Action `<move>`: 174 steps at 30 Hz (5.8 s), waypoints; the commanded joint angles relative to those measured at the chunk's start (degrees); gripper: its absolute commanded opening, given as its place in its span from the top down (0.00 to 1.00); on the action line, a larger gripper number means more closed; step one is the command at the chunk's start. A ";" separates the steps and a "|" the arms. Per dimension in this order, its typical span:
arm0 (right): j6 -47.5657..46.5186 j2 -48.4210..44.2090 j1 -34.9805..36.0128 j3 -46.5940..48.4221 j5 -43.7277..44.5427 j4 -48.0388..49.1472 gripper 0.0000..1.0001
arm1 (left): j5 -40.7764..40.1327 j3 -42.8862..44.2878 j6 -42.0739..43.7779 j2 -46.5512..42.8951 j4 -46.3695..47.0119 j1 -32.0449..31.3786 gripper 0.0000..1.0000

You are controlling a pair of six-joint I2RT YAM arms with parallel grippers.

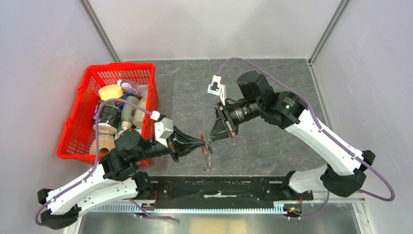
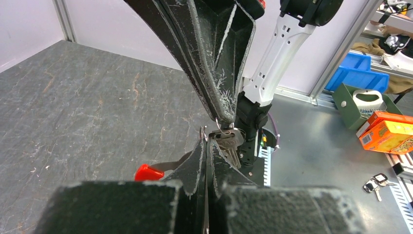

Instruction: Put the keys on the keyring

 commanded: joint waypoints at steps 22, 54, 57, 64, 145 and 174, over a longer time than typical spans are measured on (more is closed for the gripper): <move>1.98 1.43 0.43 4.24 2.15 -0.22 1.00 | 2.51 -0.29 1.87 -3.23 4.31 0.05 0.98; 3.03 -7.51 0.48 -1.67 -0.12 5.65 0.53 | 7.62 -5.22 -2.51 -3.93 20.87 0.08 0.98; -1.49 -7.45 0.52 2.54 2.35 0.73 0.52 | 8.48 -5.02 -3.78 -3.31 22.22 0.10 0.98; -12.59 -5.10 0.58 11.78 9.42 -9.07 0.51 | 11.63 -5.40 -9.42 -0.80 29.93 0.06 0.98; -25.05 -1.21 14.32 21.07 13.94 -16.81 1.00 | 14.31 11.29 -11.64 6.94 7.94 -0.01 0.58; -25.49 3.89 15.62 26.24 16.59 -20.95 1.00 | 17.02 16.28 -10.08 11.76 -2.22 -0.03 0.98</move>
